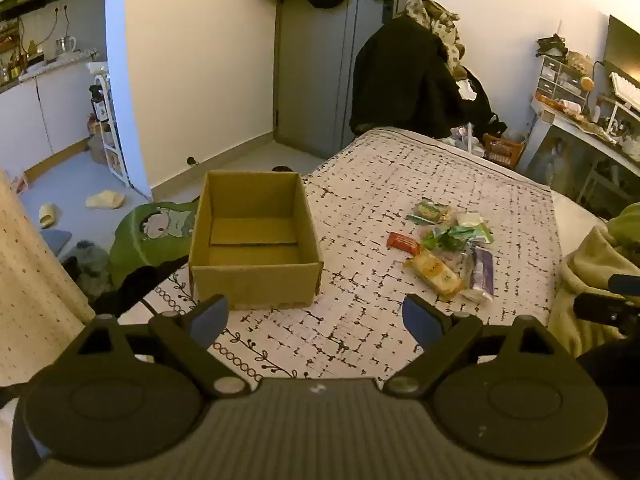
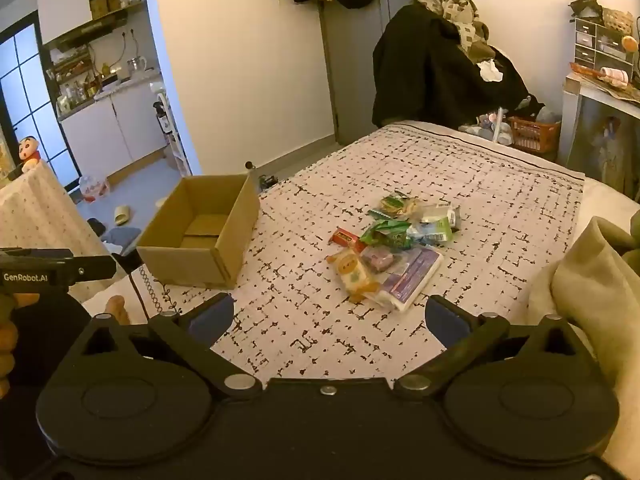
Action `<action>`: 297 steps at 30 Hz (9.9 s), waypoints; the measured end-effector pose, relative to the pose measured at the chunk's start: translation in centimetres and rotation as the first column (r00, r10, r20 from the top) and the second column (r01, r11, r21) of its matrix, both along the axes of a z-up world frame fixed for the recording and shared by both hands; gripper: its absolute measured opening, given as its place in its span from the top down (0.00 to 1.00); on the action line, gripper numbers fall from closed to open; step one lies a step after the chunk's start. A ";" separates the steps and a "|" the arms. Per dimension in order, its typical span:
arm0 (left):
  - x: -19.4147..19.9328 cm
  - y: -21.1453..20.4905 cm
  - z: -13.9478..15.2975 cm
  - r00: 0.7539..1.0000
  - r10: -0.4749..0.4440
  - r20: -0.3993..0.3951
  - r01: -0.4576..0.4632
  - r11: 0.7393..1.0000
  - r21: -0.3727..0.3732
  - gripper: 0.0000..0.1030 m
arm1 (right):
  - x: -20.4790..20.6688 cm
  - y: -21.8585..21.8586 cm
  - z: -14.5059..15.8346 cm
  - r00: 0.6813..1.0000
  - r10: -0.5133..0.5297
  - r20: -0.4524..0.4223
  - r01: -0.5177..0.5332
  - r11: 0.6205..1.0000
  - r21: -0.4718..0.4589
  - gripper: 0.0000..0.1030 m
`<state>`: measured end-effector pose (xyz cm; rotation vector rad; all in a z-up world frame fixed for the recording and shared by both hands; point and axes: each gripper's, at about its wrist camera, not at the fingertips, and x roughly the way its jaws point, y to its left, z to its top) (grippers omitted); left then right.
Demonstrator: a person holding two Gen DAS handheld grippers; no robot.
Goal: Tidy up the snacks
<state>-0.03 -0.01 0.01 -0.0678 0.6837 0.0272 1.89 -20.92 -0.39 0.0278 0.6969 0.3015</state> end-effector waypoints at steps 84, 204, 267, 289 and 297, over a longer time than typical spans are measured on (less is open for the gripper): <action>-1.0 1.2 0.9 0.998 0.064 0.005 -0.064 0.996 -0.055 0.10 | 0.2 -0.4 -0.4 0.999 -0.019 -0.032 0.021 0.998 0.055 0.00; 30.5 -10.9 -17.4 0.969 -0.148 -0.197 0.132 0.987 -0.089 0.60 | 24.7 -3.4 -11.9 0.738 -0.497 -0.457 0.655 0.690 0.308 0.67; 19.5 12.5 -4.2 0.923 0.359 -0.137 -0.381 0.904 -0.196 0.57 | 22.6 17.8 -6.8 0.983 0.182 -0.031 -0.147 0.873 0.465 0.67; 16.5 13.5 -2.6 0.886 0.420 -0.198 -0.452 0.879 -0.154 0.20 | 20.3 16.4 -4.7 0.989 0.127 -0.070 -0.090 0.915 0.393 0.18; 15.2 12.2 -2.1 0.887 0.411 -0.209 -0.445 0.883 -0.153 0.17 | 19.1 13.7 -2.9 0.992 0.090 -0.094 -0.056 0.948 0.315 0.01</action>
